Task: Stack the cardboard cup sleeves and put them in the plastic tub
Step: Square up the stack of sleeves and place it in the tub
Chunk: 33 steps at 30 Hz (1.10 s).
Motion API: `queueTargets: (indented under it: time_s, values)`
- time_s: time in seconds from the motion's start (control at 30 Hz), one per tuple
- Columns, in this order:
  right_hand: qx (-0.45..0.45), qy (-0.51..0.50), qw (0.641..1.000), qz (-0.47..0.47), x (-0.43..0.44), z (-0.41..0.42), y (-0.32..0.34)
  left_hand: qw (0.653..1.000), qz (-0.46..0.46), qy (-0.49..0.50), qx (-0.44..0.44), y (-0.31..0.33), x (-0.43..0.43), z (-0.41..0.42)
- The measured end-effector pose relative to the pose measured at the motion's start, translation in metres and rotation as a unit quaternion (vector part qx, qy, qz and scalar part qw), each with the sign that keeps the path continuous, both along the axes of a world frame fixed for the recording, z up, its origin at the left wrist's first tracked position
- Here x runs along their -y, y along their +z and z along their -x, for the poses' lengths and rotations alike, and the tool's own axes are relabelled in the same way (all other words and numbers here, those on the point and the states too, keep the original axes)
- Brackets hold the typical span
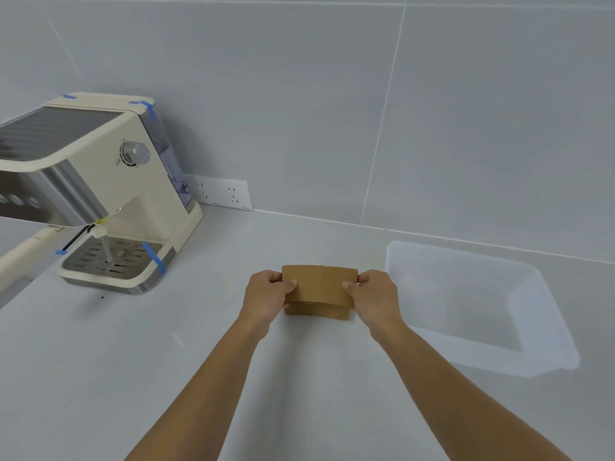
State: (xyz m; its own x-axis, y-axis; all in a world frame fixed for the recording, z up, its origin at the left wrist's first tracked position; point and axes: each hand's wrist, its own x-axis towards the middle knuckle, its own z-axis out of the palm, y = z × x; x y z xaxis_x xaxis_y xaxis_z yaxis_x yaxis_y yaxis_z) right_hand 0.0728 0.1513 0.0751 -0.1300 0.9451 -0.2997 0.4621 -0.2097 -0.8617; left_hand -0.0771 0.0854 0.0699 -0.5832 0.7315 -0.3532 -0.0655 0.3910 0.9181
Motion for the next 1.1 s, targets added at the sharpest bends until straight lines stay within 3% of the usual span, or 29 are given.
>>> queueTargets:
  time_s: [0.4, 0.67, 0.77, 0.87, 1.1]
  values:
    - [0.073, 0.028, 0.996, 0.044, -0.011, 0.013, -0.025, 0.998, 0.068, 0.001, 0.014, -0.029, -0.011, 0.011]
    - [0.163, 0.055, 0.985, 0.020, -0.011, 0.015, -0.034, 0.994, 0.101, -0.018, 0.027, -0.032, -0.017, 0.013]
    - [0.131, 0.044, 0.989, 0.048, -0.012, 0.016, -0.036, 0.991, 0.127, -0.036, 0.037, -0.032, -0.022, 0.019]
    - [0.042, 0.015, 0.993, 0.114, -0.011, 0.014, -0.030, 0.985, 0.159, -0.054, 0.040, -0.032, -0.026, 0.029]
    - [-0.110, -0.049, 0.967, 0.223, -0.008, 0.008, -0.024, 0.980, 0.167, -0.081, 0.075, -0.037, -0.029, 0.041]
